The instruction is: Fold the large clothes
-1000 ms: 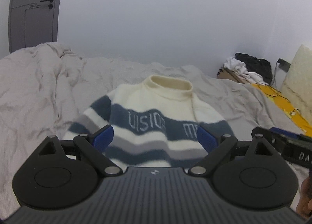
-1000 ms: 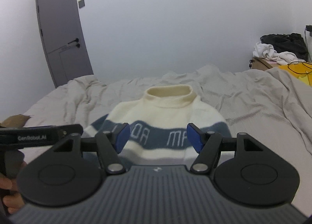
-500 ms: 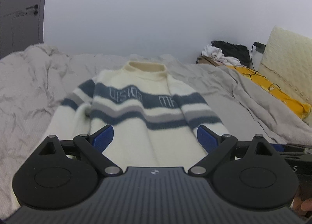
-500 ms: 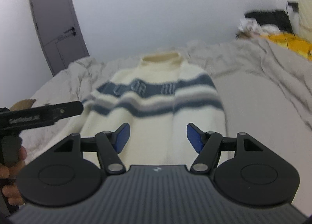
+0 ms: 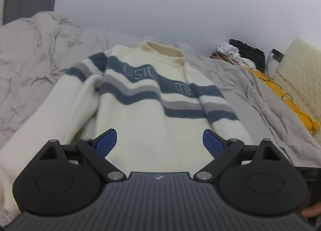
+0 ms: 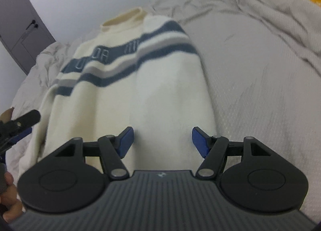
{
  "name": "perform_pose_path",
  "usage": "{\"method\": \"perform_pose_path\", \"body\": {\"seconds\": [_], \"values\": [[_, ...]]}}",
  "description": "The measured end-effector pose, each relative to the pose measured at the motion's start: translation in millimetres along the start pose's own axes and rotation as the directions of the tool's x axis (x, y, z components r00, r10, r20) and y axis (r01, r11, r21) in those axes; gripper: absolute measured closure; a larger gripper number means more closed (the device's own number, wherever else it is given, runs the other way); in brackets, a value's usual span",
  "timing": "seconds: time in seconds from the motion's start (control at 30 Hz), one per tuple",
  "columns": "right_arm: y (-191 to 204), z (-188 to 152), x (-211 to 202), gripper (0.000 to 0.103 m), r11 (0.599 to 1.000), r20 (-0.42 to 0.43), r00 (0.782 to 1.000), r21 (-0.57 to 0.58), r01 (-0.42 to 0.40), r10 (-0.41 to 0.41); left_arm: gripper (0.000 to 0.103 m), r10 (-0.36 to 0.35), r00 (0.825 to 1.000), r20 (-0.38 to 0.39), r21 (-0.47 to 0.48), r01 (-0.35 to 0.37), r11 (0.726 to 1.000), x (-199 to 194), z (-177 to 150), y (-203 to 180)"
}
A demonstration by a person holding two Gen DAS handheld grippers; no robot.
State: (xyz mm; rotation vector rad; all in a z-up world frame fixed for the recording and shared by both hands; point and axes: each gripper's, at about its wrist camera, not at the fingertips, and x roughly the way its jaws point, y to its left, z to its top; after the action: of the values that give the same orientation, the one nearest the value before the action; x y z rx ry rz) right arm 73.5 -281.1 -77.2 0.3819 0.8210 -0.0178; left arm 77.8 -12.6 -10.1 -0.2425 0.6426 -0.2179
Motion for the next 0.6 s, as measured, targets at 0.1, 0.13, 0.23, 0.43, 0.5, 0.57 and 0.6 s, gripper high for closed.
{"method": "perform_pose_path", "body": {"seconds": [0.1, 0.13, 0.23, 0.43, 0.5, 0.57, 0.6], "values": [[-4, 3, 6, 0.036, 1.000, 0.000, 1.000, 0.023, 0.009, -0.009, 0.008, -0.007, 1.000, -0.021, -0.041, 0.006, 0.999, 10, 1, 9], [-5, 5, 6, 0.037, 1.000, 0.002, 1.000, 0.028, 0.011, -0.011, 0.008, -0.012, 1.000, -0.026, -0.052, 0.011, 0.999, 13, 1, 12], [-6, 4, 7, 0.037, 0.999, 0.003, 1.000, 0.038, 0.010, -0.010, 0.009, -0.019, 0.999, -0.039, -0.064, 0.017, 0.998, 20, 0, 15], [-8, 1, 11, 0.036, 0.999, -0.001, 1.000, 0.038, 0.013, -0.013, 0.009, -0.023, 0.998, -0.064, -0.072, 0.018, 0.997, 32, -4, 14], [-4, -1, 11, 0.036, 1.000, -0.003, 1.000, 0.011, 0.013, -0.013, 0.009, -0.017, 0.998, -0.063, -0.072, 0.012, 0.997, 35, -5, 14], [3, -6, 14, 0.034, 0.999, -0.011, 1.000, -0.043, 0.023, -0.024, 0.009, -0.017, 0.998, -0.063, -0.080, 0.012, 0.997, 37, -5, 15], [6, -9, 16, 0.034, 0.998, -0.023, 0.999, -0.067, 0.021, -0.022, 0.009, -0.019, 0.998, -0.062, -0.084, 0.014, 0.996, 37, -5, 16]]}}
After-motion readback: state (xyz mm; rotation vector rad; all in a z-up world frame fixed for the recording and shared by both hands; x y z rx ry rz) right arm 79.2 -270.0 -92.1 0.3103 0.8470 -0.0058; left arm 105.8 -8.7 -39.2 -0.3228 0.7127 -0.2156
